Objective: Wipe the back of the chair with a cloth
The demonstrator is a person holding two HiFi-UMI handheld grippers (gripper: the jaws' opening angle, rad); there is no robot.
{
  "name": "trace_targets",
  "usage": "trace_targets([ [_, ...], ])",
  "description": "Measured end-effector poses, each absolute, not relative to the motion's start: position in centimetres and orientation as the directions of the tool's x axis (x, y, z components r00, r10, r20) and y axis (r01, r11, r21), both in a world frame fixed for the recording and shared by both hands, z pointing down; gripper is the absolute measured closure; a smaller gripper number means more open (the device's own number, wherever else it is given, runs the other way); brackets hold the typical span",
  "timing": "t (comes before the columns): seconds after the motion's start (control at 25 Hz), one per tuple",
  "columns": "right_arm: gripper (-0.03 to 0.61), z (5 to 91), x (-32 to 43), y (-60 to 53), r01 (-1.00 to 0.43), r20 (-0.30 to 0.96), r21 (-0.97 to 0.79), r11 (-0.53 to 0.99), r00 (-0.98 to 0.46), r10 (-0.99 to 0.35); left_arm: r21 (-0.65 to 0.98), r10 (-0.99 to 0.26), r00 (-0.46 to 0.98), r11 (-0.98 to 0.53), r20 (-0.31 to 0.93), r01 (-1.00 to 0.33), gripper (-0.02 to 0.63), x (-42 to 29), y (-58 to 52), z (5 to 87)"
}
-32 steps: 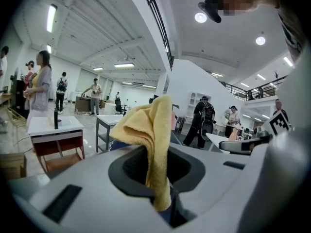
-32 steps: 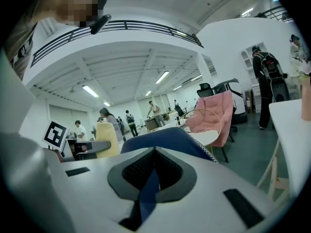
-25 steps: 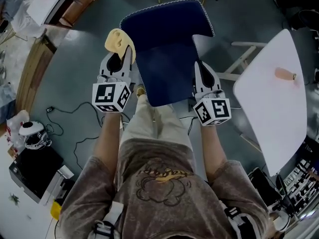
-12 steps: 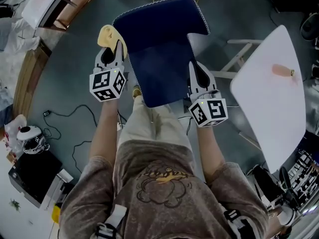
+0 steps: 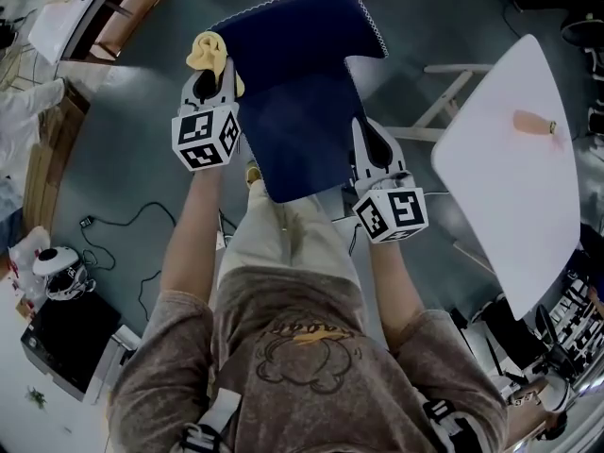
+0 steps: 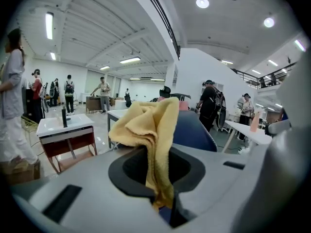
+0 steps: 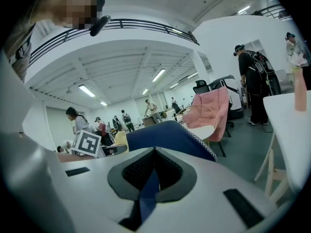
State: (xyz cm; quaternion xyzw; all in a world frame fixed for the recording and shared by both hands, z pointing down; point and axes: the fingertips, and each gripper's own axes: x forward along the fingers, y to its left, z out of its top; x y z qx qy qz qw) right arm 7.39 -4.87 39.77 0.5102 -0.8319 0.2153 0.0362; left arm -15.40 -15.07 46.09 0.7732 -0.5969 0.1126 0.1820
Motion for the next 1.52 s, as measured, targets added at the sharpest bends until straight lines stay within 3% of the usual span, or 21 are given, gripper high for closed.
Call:
trace_targets([
  [0.4, 0.554, 40.5, 9.2, -4.7, -0.878, 0.285, -0.322, 0.354, -0.447, -0.848, 0.189, -0.846, 0.349, -0.296, 0.404, -0.936, 0.557, -12.0, -16.6, 47.0],
  [1.08, 0.554, 42.3, 12.8, -3.1, -0.913, 0.317, -0.327, 0.244, -0.35, -0.882, 0.238, -0.69, 0.625, -0.58, 0.364, -0.779, 0.557, 5.3, -22.8, 49.1],
  [1.52, 0.554, 44.8, 14.7, -2.9, -0.919, 0.328, -0.34, 0.197, -0.313, -0.891, 0.289, -0.612, 0.722, -0.663, 0.323, -0.69, 0.557, 11.4, -22.8, 49.9],
])
